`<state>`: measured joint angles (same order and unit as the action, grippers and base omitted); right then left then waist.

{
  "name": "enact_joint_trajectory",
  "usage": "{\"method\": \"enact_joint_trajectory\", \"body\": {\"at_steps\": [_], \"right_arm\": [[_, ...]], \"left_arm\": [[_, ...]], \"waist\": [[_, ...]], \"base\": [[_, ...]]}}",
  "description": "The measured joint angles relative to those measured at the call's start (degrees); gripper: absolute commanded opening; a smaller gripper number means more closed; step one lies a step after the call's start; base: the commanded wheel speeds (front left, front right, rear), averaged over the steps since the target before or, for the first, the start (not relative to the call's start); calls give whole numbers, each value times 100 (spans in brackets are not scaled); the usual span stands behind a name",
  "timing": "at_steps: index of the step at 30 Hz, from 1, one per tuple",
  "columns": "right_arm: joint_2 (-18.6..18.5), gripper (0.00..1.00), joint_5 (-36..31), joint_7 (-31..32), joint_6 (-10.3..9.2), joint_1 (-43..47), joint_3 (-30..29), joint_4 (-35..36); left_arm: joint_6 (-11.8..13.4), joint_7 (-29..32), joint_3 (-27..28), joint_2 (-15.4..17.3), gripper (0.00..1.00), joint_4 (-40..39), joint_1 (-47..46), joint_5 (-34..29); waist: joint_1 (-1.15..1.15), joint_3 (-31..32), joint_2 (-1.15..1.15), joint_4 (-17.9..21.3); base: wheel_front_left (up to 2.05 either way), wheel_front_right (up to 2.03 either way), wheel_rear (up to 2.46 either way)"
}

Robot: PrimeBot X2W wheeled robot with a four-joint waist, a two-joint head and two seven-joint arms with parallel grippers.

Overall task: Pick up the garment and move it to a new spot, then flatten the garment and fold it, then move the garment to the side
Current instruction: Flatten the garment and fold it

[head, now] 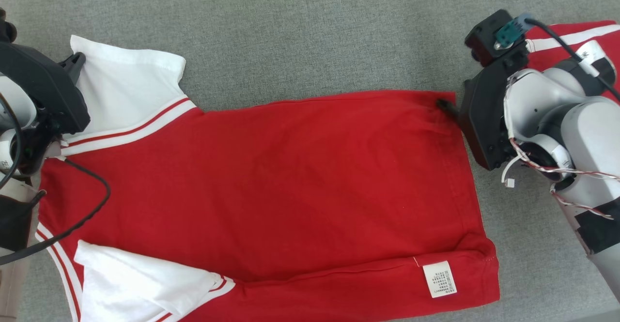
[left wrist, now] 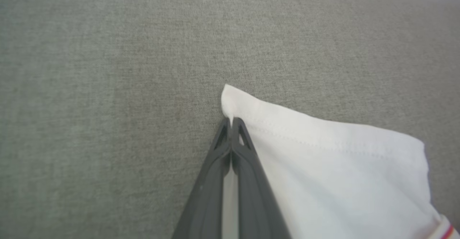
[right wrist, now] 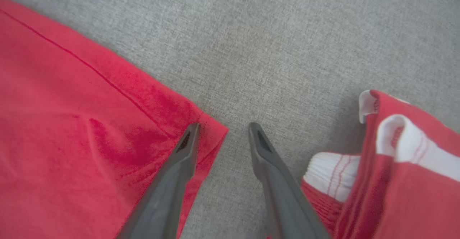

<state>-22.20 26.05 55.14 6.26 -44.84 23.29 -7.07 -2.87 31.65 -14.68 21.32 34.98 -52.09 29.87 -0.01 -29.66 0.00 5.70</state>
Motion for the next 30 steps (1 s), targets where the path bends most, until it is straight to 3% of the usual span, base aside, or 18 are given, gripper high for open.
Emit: {"method": "enact_joint_trajectory", "body": {"at_steps": [1, 5, 6, 7, 30], "right_arm": [[-2, 49, -4, -31, 8, -1, 35, -18], [-1, 33, -64, -187, 31, -1, 126, -65], [-1, 12, -87, -232, 31, -1, 148, -75], [-1, 0, -109, -272, 32, -1, 175, -80], [-181, 0, -684, -1800, 23, -130, 123, -133]], "left_arm": [[1, 1, -1, 0, 0, 12, -5, 0], [1, 1, -3, -2, 0, 55, -23, 0], [1, 1, -4, -2, 0, 63, -29, 0], [1, 1, -7, -2, 0, 67, -35, 0], [33, -337, 93, 24, 0, 76, -119, 31]], "waist": [[0, 0, 0, 2], [0, -2, 0, 10], [0, -2, 0, 10], [0, -3, 0, 10], [1, 59, 1, 31]], "base": [[0, 0, 0], [0, 0, 0], [0, 0, 0], [0, 0, 0], [0, 0, 0]]}}
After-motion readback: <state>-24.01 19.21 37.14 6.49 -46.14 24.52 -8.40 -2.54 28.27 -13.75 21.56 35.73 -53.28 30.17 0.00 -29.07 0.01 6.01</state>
